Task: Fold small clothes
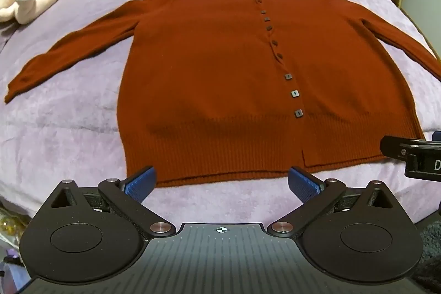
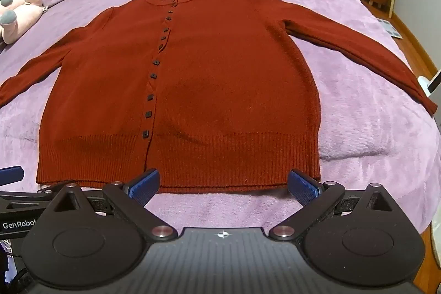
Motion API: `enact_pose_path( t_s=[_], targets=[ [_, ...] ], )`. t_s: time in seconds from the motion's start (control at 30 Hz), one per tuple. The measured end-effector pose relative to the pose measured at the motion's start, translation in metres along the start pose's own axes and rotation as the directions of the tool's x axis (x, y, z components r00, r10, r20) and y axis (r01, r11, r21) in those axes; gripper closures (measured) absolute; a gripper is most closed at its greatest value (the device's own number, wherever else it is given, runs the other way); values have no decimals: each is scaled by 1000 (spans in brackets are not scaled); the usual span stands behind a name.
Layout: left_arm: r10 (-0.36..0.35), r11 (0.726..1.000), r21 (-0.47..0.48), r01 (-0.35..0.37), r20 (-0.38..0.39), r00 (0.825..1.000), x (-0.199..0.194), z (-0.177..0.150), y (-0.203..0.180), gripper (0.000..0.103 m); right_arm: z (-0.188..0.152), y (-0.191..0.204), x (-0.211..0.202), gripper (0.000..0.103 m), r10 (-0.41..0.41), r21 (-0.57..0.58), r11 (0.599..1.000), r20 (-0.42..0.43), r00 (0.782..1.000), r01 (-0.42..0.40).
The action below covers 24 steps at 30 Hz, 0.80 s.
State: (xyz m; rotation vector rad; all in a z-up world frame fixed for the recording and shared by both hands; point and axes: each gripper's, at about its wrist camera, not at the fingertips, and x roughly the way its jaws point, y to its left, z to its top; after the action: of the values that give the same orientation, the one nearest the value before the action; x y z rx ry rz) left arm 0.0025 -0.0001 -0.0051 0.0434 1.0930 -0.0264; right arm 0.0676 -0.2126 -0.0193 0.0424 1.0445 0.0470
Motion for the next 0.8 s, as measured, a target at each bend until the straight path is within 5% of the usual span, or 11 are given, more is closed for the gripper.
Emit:
enact_pose_path(
  t_s=[0.8],
  targets=[
    [0, 1000, -23, -1, -35, 999, 3, 1, 3, 0, -2, -1, 2, 4, -7, -3, 1000, 3, 1000, 7]
  ],
)
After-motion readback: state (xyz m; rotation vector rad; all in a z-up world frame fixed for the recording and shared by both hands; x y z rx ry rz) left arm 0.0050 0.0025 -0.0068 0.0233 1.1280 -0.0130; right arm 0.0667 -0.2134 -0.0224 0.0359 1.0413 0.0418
